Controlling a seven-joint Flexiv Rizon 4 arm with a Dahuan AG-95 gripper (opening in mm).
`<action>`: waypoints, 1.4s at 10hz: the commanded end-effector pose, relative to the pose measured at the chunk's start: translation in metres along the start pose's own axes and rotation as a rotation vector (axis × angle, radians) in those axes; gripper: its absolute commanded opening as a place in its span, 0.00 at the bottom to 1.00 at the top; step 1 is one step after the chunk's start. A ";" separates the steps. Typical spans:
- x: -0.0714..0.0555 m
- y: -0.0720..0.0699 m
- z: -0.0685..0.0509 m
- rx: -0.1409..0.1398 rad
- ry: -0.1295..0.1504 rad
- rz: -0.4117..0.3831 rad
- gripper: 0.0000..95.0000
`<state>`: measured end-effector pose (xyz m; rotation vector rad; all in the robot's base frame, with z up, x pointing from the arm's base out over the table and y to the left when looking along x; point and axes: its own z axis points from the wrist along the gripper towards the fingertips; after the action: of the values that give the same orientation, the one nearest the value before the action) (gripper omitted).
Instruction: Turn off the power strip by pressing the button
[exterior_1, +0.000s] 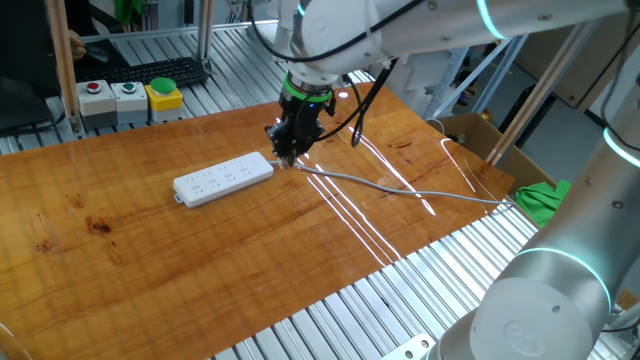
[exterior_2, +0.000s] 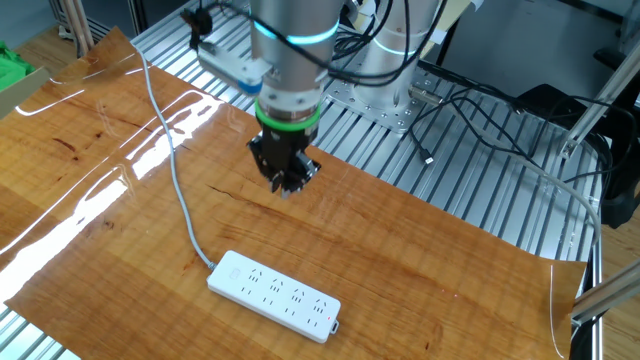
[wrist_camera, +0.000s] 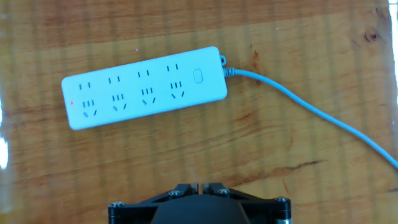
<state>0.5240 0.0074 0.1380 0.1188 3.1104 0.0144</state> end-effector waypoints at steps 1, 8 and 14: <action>-0.006 0.000 0.003 0.000 0.001 -0.005 0.40; -0.056 -0.005 0.023 -0.005 0.003 0.016 0.40; -0.087 -0.014 0.036 -0.007 -0.002 0.003 0.40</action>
<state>0.6111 -0.0130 0.1030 0.1238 3.1076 0.0274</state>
